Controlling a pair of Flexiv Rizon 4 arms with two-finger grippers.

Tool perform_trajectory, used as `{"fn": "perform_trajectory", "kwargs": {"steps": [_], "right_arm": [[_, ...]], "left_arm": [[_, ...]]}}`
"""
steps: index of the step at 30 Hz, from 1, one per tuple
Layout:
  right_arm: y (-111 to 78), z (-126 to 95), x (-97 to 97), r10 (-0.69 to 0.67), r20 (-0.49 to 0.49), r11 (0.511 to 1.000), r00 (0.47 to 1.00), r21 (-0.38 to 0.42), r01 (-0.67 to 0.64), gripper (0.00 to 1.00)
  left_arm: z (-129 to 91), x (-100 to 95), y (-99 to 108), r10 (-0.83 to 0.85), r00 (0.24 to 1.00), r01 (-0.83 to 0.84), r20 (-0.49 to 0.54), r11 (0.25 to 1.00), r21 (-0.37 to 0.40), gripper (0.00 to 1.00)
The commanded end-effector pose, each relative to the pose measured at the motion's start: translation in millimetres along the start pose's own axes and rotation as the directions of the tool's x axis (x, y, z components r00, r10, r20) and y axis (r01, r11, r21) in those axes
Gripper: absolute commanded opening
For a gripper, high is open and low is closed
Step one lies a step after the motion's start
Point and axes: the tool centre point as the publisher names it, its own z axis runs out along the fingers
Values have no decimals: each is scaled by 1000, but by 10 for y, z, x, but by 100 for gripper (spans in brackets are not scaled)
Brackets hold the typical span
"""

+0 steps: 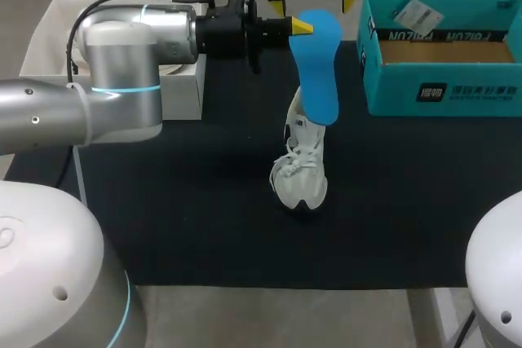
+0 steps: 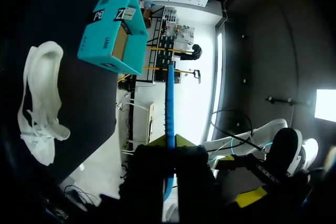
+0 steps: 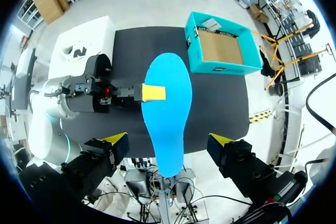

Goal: Take the shoe out of the shoebox, open the shoe tongue, remove and reinsert the insole, then place the shoe into the shoebox

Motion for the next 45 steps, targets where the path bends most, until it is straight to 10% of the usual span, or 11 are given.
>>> {"fn": "perform_trajectory", "kwargs": {"steps": [1,11,20,38,45], "right_arm": [[-8,19,-10,3,-33,1000,999,-6,-3,100],[5,72,-395,11,-479,989,878,-126,-81,100],[70,105,-651,12,-797,975,605,-125,-184,100],[126,578,-849,32,-997,980,64,19,-200,100],[157,698,-868,24,-1000,987,-16,27,-160,100]], "left_arm": [[-4,3,18,1,1000,-1,2,1000,2,0],[-73,-9,46,7,1000,-6,-7,1000,17,0],[-95,-31,60,-2,1000,2,-8,1000,27,0],[-254,226,65,62,996,-62,-62,998,6,0],[-277,287,69,73,996,-73,-57,997,-3,0]]}}
